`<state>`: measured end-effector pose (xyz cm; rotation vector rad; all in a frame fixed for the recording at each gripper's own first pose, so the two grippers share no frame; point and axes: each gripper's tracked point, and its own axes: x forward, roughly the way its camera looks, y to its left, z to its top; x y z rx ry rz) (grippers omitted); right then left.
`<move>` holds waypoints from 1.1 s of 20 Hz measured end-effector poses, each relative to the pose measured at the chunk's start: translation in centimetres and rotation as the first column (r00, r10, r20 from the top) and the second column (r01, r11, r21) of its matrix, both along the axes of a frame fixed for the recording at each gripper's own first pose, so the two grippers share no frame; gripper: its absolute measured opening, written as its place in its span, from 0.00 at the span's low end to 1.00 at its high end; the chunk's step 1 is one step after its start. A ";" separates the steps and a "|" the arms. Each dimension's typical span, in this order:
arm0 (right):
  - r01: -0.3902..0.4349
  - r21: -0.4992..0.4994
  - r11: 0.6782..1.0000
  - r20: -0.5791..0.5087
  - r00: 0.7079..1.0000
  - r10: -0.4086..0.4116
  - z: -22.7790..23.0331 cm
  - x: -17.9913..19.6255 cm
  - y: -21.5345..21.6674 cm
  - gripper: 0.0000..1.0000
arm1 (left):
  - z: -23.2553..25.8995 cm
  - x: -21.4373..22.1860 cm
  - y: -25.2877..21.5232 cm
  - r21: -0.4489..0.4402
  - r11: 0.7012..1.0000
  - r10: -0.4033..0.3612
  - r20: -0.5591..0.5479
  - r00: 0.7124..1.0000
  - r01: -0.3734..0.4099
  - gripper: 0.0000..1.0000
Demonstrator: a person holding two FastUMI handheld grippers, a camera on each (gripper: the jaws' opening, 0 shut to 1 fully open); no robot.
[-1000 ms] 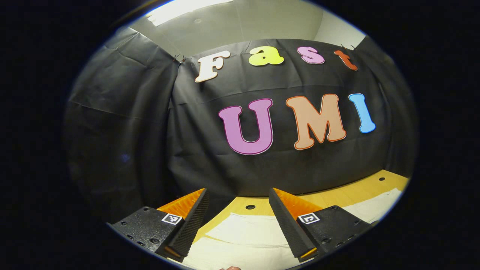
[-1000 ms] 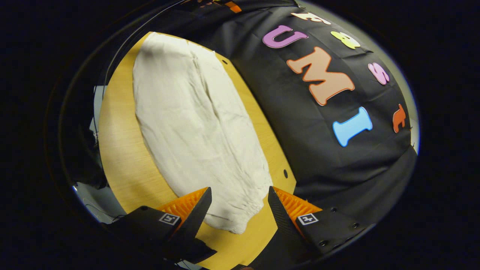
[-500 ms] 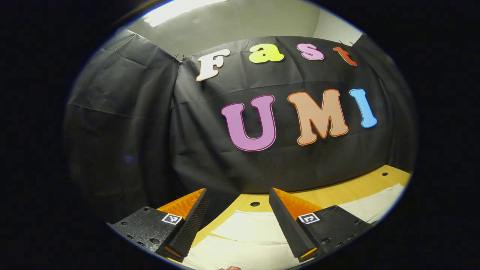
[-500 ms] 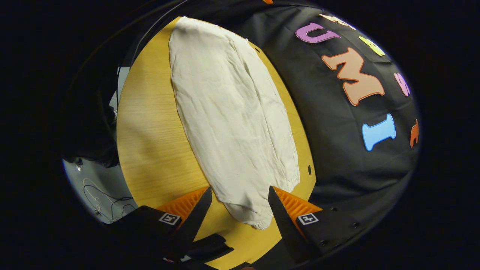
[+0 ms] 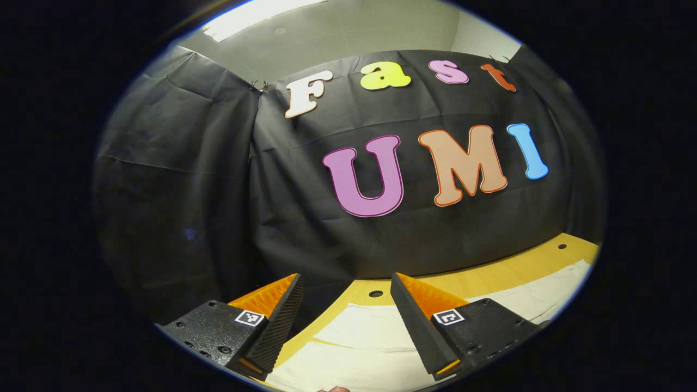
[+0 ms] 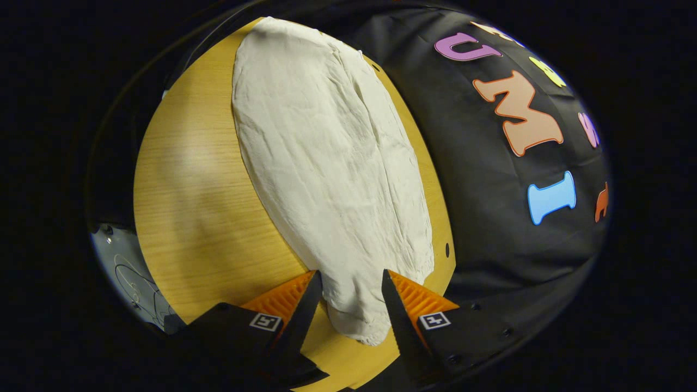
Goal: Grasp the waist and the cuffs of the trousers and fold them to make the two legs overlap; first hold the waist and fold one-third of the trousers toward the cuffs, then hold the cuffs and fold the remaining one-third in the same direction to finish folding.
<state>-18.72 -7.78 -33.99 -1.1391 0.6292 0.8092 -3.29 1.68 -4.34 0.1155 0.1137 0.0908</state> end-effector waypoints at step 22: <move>-0.010 -0.057 0.998 -0.008 1.000 0.009 -1.2 -0.9 0.5 0.12 | -10.6 -6.1 3.6 0.428 0.840 -0.209 -0.312 0.927 0.333 0.96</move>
